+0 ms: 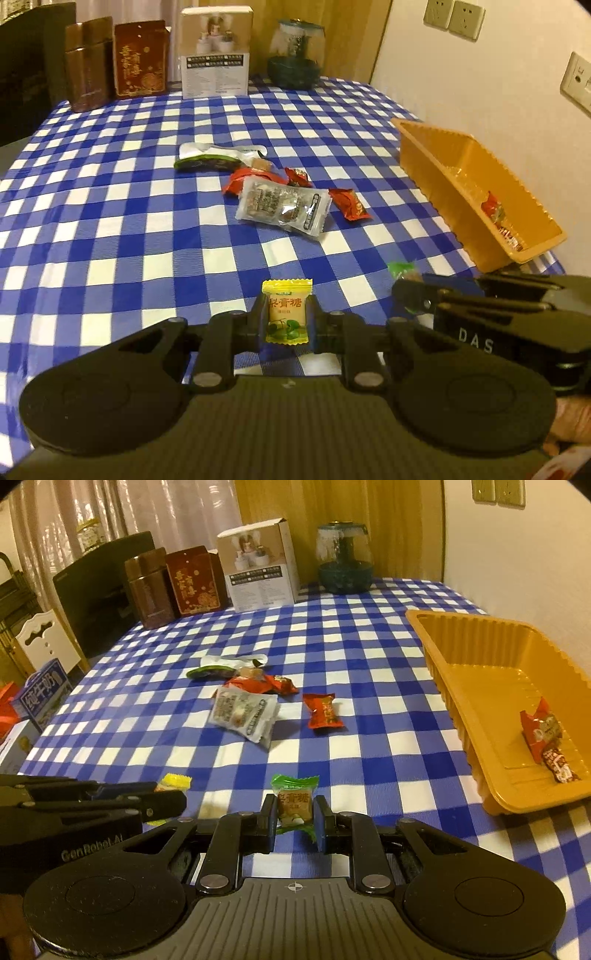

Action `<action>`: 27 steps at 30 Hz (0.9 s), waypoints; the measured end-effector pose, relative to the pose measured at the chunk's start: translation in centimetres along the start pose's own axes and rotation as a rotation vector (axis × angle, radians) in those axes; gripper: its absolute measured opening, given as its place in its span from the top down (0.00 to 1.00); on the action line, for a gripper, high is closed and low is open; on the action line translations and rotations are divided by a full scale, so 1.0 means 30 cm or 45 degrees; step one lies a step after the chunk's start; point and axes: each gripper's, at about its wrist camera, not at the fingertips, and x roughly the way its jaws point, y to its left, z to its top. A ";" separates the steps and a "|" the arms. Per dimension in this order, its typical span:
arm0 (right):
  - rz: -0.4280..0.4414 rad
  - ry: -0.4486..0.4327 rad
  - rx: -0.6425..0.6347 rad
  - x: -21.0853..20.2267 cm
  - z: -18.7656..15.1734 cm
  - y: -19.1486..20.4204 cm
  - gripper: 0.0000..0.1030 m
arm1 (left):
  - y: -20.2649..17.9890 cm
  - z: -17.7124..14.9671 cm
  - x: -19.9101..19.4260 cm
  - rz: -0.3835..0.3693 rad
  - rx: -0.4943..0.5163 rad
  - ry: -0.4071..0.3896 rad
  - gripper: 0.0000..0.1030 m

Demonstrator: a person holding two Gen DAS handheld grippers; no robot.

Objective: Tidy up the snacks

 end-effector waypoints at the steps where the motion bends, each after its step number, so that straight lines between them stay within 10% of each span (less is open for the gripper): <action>1: -0.002 -0.003 0.000 -0.015 -0.003 0.004 0.80 | -0.002 -0.001 -0.017 0.001 -0.005 -0.006 0.82; 27: 0.002 -0.118 -0.052 -0.292 -0.032 0.075 0.80 | -0.069 -0.046 -0.301 0.036 -0.001 -0.128 0.82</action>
